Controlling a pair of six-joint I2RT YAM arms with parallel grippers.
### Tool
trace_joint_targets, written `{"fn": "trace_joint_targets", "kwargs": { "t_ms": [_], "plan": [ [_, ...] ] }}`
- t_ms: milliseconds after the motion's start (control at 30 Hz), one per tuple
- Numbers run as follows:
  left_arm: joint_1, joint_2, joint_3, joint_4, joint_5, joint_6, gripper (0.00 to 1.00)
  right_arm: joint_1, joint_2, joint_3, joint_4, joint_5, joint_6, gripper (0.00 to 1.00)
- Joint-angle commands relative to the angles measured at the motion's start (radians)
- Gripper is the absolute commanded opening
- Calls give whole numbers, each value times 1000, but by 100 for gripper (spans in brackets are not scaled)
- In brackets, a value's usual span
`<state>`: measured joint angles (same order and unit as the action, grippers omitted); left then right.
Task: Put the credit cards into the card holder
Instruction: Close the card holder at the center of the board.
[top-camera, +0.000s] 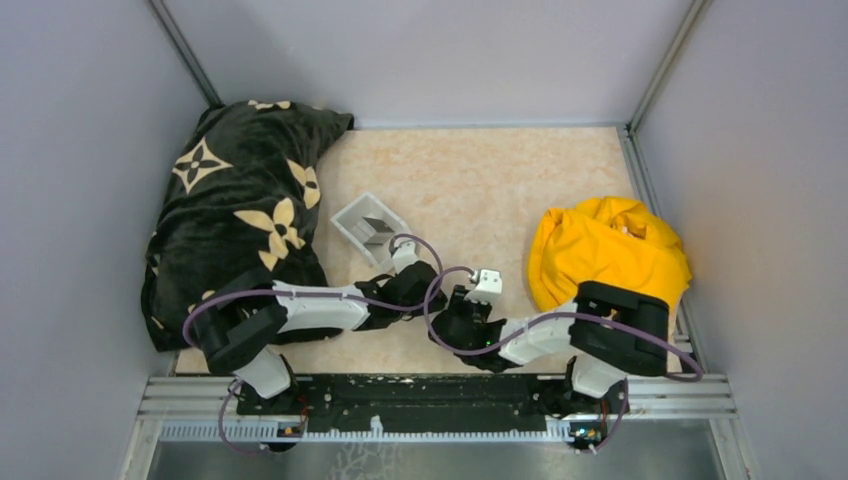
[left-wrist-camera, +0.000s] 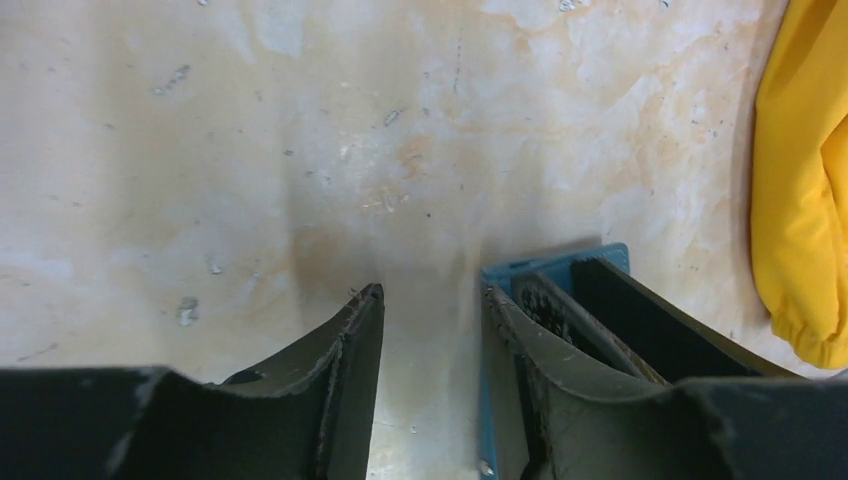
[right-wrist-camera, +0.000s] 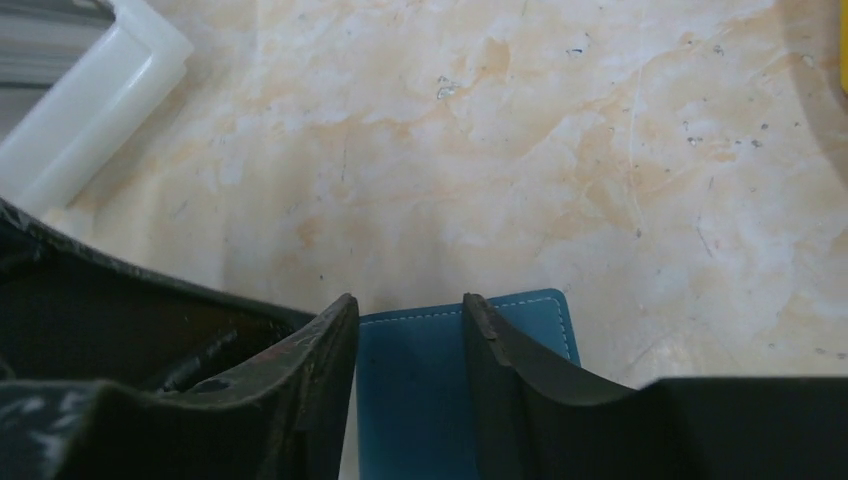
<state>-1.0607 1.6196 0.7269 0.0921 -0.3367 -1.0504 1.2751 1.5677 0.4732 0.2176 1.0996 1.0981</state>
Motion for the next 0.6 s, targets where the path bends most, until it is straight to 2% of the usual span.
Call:
{"fn": "trace_joint_targets", "kwargs": {
  "t_ms": [0,300,467,567],
  "plan": [
    [-6,-36,-17,-50,-70,38,50,9,-111,-14,-254,-196,-123,46],
    [-6,-162,-38,-18,-197,82,66,-80,-370,3,-267,-178,-311,49],
    [-10,-278,-99,-29,-160,105,63,-97,-499,28,-425,-150,-288,48],
    [-26,-315,-136,-47,-101,109,61,-98,-557,15,-529,-139,-217,42]
  ]
}}
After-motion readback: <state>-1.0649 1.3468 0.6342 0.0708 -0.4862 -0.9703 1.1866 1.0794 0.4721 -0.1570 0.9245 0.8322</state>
